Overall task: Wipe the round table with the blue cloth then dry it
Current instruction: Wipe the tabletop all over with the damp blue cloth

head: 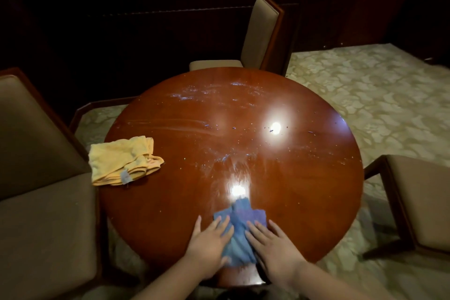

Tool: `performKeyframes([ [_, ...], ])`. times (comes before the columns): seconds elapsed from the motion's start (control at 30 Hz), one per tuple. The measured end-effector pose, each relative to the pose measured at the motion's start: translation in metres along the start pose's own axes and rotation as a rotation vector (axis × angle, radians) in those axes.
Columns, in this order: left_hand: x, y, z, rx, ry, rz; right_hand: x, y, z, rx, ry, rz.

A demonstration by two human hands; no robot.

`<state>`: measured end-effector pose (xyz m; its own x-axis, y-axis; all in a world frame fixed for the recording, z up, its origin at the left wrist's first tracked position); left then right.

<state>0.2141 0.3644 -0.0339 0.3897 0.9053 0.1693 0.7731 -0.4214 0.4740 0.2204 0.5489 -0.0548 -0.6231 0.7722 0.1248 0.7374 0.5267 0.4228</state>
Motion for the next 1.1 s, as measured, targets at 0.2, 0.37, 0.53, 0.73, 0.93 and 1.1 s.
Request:
performKeyframes([
  [0.2,0.007,0.007,0.003,0.027,0.096,-0.005,-0.005,-0.002,-0.014,0.135,0.008,-0.033],
  [0.37,0.004,-0.002,-0.005,0.026,0.023,-0.046,-0.007,-0.006,-0.022,0.21,0.011,-0.02],
  [0.53,0.017,0.035,0.032,0.002,-0.108,0.082,-0.021,0.038,0.02,0.157,-0.187,-0.027],
  [0.73,0.018,-0.007,-0.013,0.039,0.026,-0.002,0.005,-0.002,-0.011,0.269,-0.112,0.022],
  [0.93,0.021,0.016,0.007,-0.031,-0.015,0.052,0.005,0.028,0.004,0.181,-0.205,-0.065],
  [1.1,0.032,0.005,0.002,-0.051,-0.013,0.07,0.011,0.026,0.002,0.314,-0.128,-0.058],
])
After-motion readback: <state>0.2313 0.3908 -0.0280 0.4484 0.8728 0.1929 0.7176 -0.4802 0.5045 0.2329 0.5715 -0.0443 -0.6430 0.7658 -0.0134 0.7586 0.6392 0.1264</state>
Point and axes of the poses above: each hand's wrist, its own y-axis away from the middle knuckle, its own z-axis out of the palm, x = y × z, the point moved 2 cm from there along -y, towards the middle knuckle, and after that the axes turned 6 degrees about y, right-handed, at the moved point
